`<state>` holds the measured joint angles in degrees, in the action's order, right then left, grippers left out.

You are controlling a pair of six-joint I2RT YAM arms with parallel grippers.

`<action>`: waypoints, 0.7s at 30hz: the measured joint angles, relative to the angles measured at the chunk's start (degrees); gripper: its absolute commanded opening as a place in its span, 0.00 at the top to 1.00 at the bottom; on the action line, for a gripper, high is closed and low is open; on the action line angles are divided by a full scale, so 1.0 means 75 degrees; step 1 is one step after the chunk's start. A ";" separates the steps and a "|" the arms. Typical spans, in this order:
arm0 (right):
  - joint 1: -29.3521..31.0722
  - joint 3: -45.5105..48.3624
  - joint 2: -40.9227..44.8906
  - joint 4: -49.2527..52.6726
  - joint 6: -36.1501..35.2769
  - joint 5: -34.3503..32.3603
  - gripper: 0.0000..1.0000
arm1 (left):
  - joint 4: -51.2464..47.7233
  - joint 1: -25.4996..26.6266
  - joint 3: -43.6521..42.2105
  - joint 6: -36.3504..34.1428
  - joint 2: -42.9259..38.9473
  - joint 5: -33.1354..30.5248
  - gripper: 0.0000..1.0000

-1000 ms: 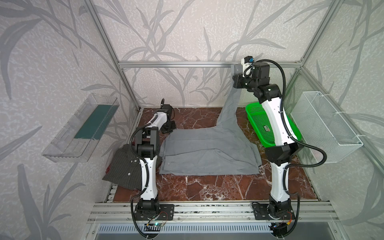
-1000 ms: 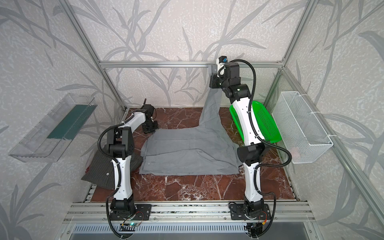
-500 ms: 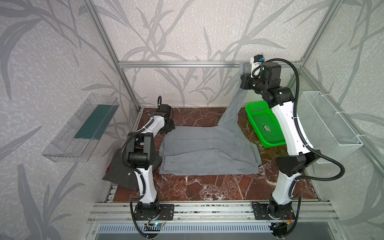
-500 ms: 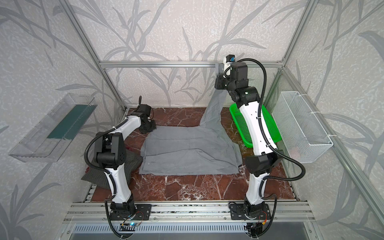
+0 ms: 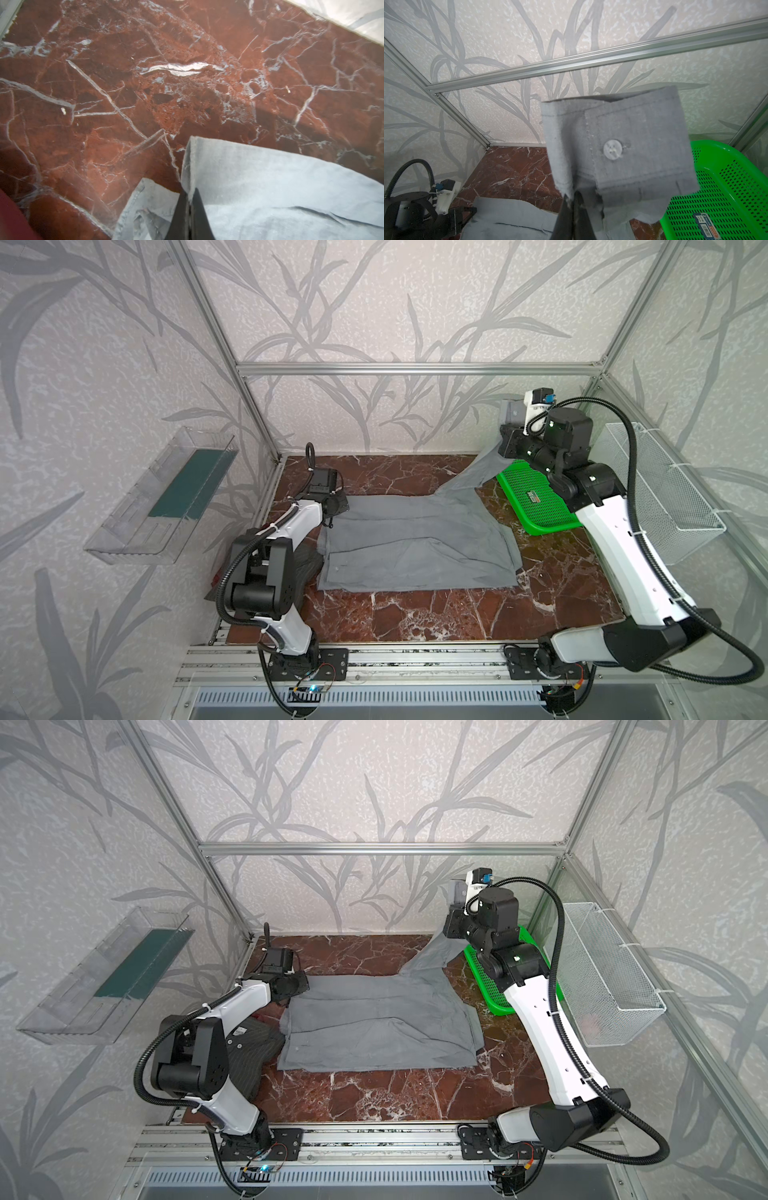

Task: Fold and stack the long sleeve shirts
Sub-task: 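Swing the raised sleeve with the right gripper toward the robot across the shirt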

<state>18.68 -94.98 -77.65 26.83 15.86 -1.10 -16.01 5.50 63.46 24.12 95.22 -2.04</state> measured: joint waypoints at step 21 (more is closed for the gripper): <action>0.0927 0.2632 0.3835 0.1658 -0.0041 -0.1023 1.00 | 0.1842 0.0490 -0.3695 0.1716 -0.2600 -0.0764 1.00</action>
<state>25.63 -75.24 -48.88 39.27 15.55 -8.78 -2.20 9.17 35.75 36.99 75.72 -7.77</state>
